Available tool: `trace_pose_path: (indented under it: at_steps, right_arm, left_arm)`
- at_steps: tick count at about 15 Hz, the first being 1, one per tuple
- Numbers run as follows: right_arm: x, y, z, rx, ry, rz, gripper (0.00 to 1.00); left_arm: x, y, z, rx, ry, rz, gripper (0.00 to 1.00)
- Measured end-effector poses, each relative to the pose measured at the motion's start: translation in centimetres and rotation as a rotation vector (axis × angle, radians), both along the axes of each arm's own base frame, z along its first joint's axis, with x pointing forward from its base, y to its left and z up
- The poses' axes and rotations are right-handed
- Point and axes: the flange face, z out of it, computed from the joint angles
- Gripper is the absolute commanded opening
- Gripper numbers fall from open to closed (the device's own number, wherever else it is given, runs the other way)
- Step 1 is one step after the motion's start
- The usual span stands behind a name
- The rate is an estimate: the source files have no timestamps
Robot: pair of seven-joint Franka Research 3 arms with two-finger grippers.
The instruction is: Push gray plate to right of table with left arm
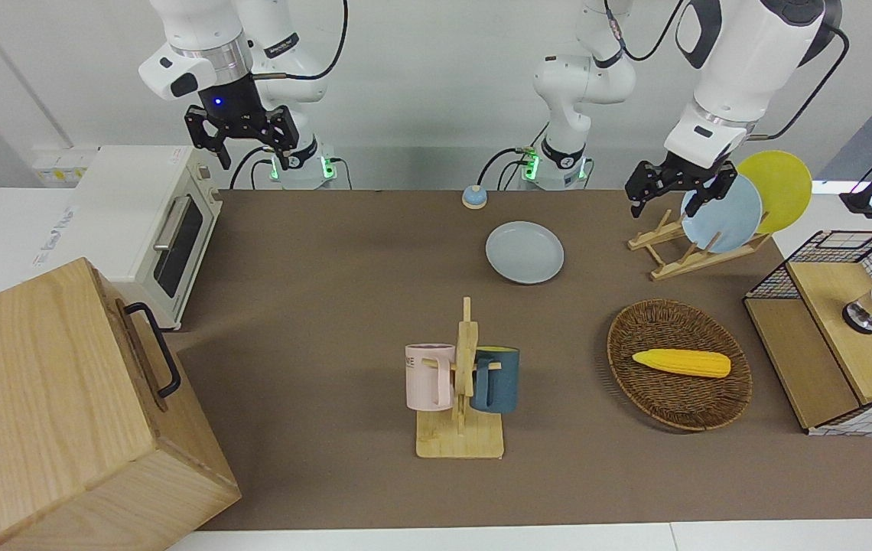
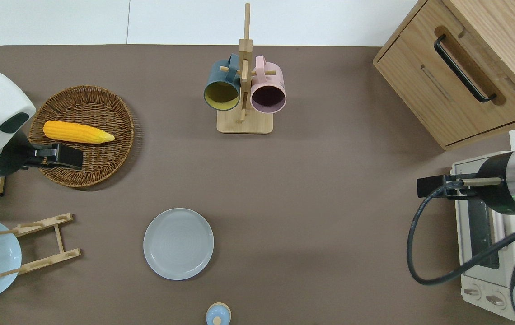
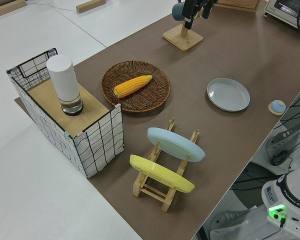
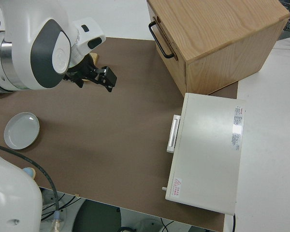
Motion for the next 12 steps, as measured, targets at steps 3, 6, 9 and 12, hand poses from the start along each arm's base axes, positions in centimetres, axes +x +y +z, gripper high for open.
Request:
trace_pose_path:
  at_steps: [3,6,9,12]
  right_arm:
    - [0.00,0.00,0.00,0.000,0.000,0.000,0.996]
    - [0.00,0.00,0.00,0.000,0.000,0.000,0.996]
    - [0.00,0.00,0.00,0.000,0.000,0.000,0.996]
    - [0.00,0.00,0.00,0.000,0.000,0.000,0.996]
  left_arm:
    - [-0.02,-0.19,0.00,0.000,0.000,-0.002,0.99]
    - [-0.04,-0.39,0.00,0.000,0.000,-0.005,0.99]
    - [-0.02,-0.14,0.00,0.000,0.000,0.000,0.99]
    - [0.01,0.25,0.00,0.000,0.001,0.008,0.99]
